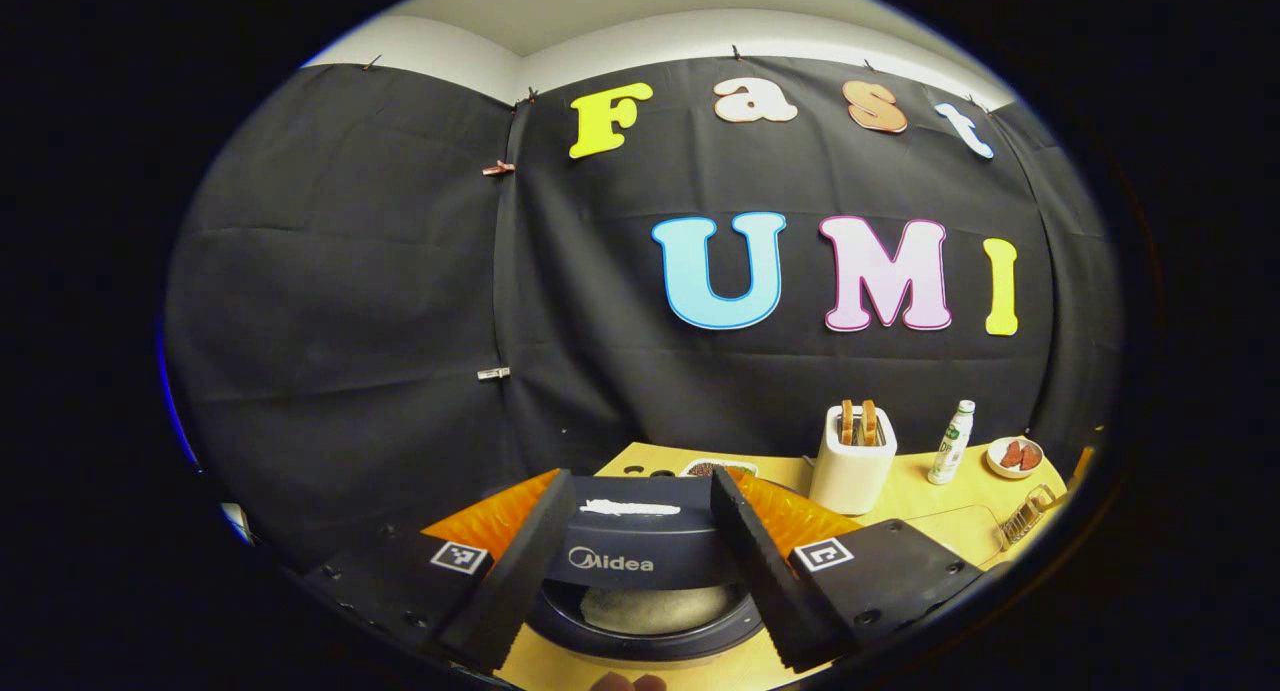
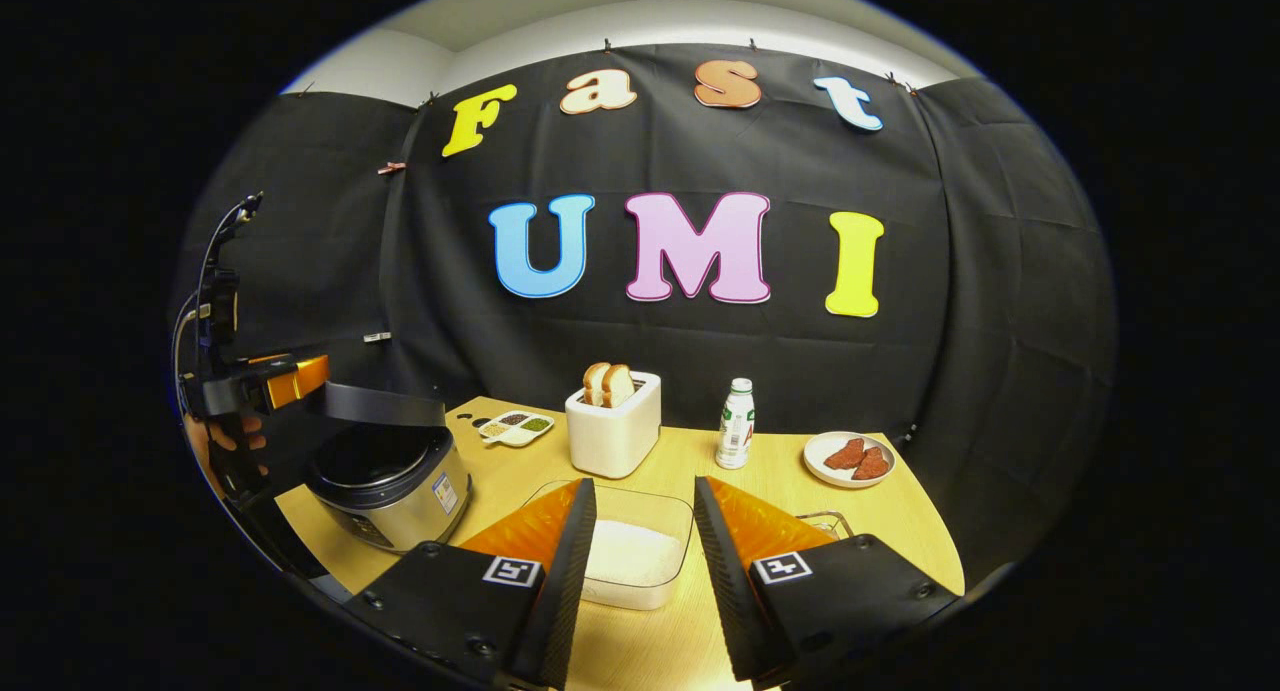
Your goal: Close the left gripper, press the button to open the rice cooker; take a wooden spoon from the chopstick holder with the right hand, scoop a spoonful of rice and pour it into the rice cooker, then put the wooden spoon back into the chopstick holder.
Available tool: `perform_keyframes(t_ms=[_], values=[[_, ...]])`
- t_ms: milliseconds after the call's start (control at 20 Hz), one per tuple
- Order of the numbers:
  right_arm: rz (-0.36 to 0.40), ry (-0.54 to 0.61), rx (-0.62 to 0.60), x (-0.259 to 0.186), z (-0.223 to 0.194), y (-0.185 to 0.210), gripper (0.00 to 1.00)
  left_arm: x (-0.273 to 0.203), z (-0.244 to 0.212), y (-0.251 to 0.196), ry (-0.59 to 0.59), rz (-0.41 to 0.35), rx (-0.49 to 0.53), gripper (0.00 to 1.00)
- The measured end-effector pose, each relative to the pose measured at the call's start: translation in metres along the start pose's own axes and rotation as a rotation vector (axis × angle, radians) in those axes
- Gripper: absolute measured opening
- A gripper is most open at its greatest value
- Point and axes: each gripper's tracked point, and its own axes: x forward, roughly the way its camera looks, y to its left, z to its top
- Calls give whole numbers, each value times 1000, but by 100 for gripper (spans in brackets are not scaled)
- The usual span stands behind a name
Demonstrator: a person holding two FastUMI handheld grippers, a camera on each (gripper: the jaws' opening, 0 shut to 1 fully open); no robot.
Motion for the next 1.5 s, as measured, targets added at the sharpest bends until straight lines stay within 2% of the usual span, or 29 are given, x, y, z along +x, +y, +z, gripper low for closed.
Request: perform_keyframes(t_ms=[300,550,950,1100,1200,1500], values=[[22,2,-9,4,0,7,63,-7,-25,0,9,13,26,96],[25,2,-22,3,1,9,62,-11,-65,2,77,16,11,97],[35,5,-34,3,0,15,62,-7,-93,2,113,18,24,97],[33,14,-33,3,-4,15,62,-6,-112,5,151,-7,-22,97],[32,13,-33,3,-4,14,63,-7,-111,2,136,-13,1,100],[26,17,-31,3,-6,14,63,-5,-112,4,96,-29,-5,99]])
